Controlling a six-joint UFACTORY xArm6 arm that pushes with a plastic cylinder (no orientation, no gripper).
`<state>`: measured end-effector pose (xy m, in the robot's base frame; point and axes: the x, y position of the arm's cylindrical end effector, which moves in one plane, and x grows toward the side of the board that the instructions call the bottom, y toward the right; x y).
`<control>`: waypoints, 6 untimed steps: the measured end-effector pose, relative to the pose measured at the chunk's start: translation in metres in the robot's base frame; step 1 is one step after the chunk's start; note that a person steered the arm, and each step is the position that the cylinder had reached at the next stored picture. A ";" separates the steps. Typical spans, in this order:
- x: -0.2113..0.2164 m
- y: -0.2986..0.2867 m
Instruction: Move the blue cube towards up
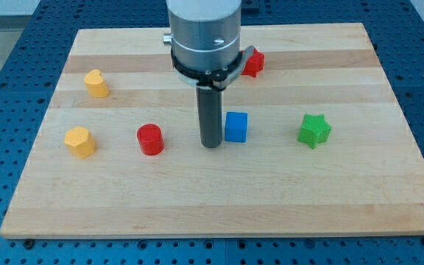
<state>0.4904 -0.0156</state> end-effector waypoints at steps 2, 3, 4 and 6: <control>0.002 0.055; -0.022 0.049; -0.025 0.048; -0.025 0.046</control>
<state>0.4654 0.0309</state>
